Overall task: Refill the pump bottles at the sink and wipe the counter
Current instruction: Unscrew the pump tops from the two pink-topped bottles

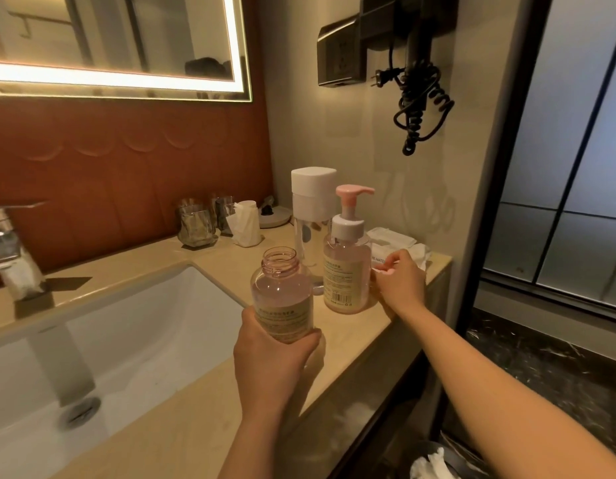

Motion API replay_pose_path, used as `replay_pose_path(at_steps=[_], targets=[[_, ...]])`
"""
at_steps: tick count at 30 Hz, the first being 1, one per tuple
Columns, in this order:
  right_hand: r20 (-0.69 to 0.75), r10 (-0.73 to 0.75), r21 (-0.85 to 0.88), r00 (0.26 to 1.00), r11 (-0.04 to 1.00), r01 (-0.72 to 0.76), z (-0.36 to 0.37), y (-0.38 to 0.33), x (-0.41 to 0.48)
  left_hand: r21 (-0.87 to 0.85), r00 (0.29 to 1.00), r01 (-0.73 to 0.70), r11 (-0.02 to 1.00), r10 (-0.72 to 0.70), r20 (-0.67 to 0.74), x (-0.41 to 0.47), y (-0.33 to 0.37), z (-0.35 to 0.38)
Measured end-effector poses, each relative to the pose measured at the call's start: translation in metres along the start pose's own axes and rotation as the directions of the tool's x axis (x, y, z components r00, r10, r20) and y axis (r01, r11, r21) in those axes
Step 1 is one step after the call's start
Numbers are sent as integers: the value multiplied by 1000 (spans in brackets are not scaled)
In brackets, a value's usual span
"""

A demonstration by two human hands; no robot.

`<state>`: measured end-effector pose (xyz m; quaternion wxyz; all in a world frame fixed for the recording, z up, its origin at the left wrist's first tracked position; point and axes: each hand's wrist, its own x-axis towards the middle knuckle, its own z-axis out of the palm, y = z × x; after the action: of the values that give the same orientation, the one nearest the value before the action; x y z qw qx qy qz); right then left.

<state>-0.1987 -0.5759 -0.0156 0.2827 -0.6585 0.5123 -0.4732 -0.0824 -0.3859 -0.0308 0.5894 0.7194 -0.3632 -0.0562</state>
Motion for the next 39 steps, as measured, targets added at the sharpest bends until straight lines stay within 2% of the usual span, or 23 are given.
replay_pose_path(at_steps=[3, 9, 16, 18, 23, 27, 33, 39], targets=[[21, -15, -13, 1000, 1000, 15, 2, 1, 1, 11, 1000, 3, 1000, -3, -3, 1, -1, 1], [26, 12, 281, 1000, 959, -19, -7, 5, -6, 23, 1000, 7, 1000, -7, -2, 1, -1, 1], [-19, -86, 451, 996, 888, 85, -36, -16, -15, 54, 1000, -5, 999, 4, 25, -1, -1, 2], [-1, -159, 428, 987, 892, 144, -41, -24, -14, 83, 999, -5, 997, 2, 36, 1, -2, 2], [152, -328, 346, 932, 901, 261, -35, -53, -16, 232, 998, -13, 973, 0, 55, 2, -2, 6], [211, -350, 286, 913, 915, 285, -22, -72, -15, 366, 999, -25, 930, 13, 37, 0, 0, 6], [120, -323, 240, 939, 927, 289, -16, -73, -17, 301, 999, -40, 953, 28, 44, 3, -2, 8], [139, -367, 223, 920, 917, 332, -30, -74, -33, 284, 999, -30, 958, 25, 20, 5, -6, 10]])
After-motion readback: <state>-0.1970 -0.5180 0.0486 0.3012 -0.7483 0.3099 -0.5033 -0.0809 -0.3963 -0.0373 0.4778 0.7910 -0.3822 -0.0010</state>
